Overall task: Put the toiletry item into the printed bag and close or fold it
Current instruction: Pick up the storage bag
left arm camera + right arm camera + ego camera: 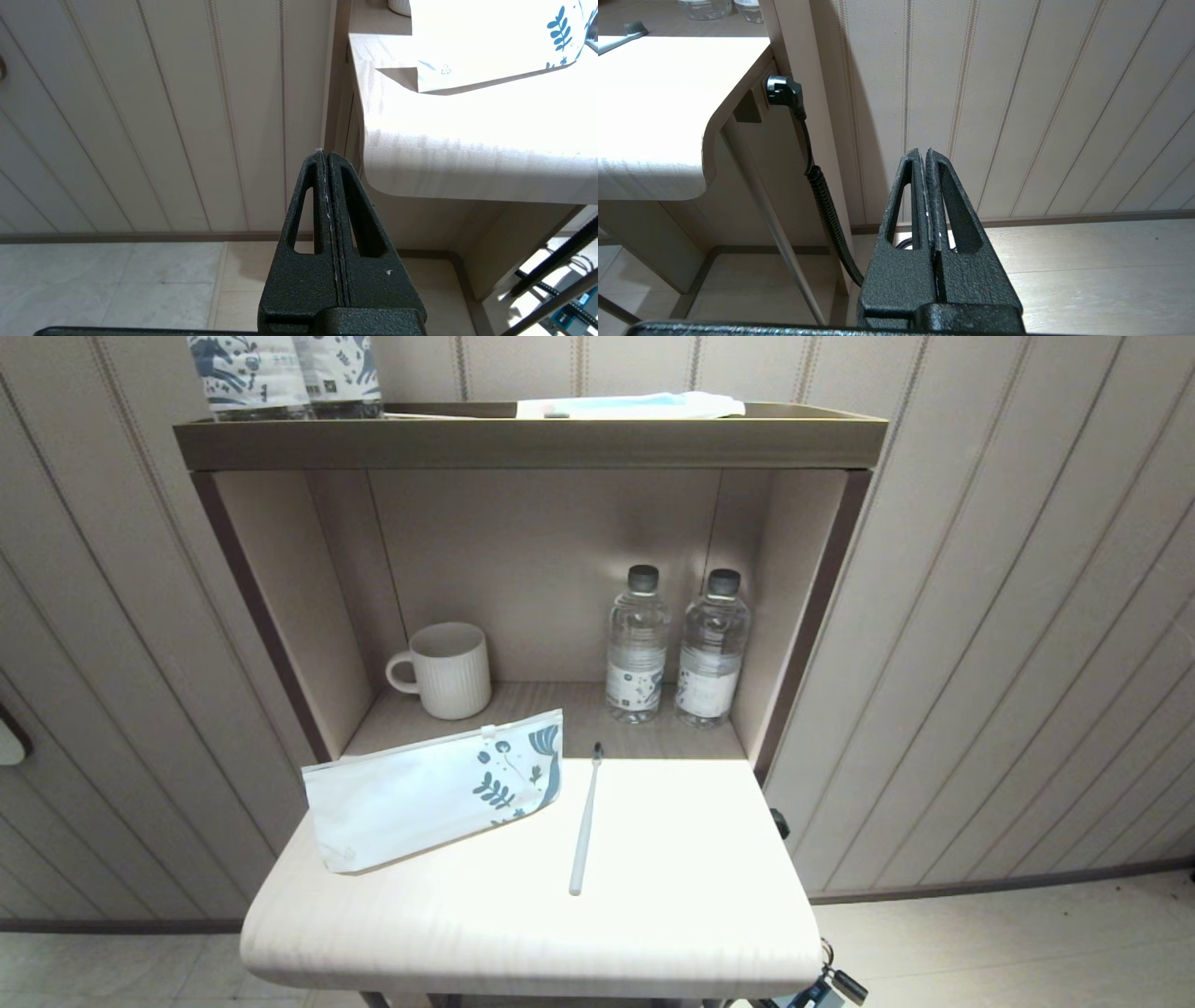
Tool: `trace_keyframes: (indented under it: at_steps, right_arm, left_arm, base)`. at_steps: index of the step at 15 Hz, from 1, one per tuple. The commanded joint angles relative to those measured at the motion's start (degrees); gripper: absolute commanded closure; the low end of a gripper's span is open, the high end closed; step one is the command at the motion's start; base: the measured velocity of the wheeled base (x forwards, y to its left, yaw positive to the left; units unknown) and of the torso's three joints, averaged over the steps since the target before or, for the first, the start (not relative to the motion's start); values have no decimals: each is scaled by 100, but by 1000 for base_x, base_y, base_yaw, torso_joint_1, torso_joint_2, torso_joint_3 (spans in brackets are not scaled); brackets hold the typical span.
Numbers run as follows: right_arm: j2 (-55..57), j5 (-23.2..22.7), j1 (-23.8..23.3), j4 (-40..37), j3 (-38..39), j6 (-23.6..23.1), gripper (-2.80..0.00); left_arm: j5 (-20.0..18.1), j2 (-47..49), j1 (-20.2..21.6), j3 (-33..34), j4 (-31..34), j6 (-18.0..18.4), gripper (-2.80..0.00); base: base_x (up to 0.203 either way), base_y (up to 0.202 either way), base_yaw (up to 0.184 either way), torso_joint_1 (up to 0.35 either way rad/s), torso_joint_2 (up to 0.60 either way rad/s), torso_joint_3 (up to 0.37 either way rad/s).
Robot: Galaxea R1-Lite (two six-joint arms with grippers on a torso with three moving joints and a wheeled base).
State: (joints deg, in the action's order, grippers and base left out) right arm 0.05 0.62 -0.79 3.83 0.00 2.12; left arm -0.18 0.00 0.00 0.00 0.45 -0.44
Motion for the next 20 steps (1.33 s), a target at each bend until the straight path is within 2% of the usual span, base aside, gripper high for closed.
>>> trace_keyframes:
  at_steps: [1, 8, 16, 20]
  right_arm:
    - [4, -6, 0, 4, 0, -6, 0]
    - [-5, -18, 0, 39, 0, -80, 0]
    - [-5, -1, 0, 13, 0, 52, 0]
    - [-5, -62, 1, -23, -94, -197, 0]
  left_arm:
    - [1, 9, 0, 0, -1, -9, 0]
    - [8, 9, 0, 0, -1, -35, 0]
    - [2, 18, 0, 0, -19, -98, 0]
    - [4, 14, 0, 0, -19, -100, 0]
  base:
    - [0, 0, 0, 0, 0, 0]
    - [0, 0, 0, 0, 0, 0]
    - [0, 0, 0, 0, 0, 0]
    - [0, 0, 0, 0, 0, 0]
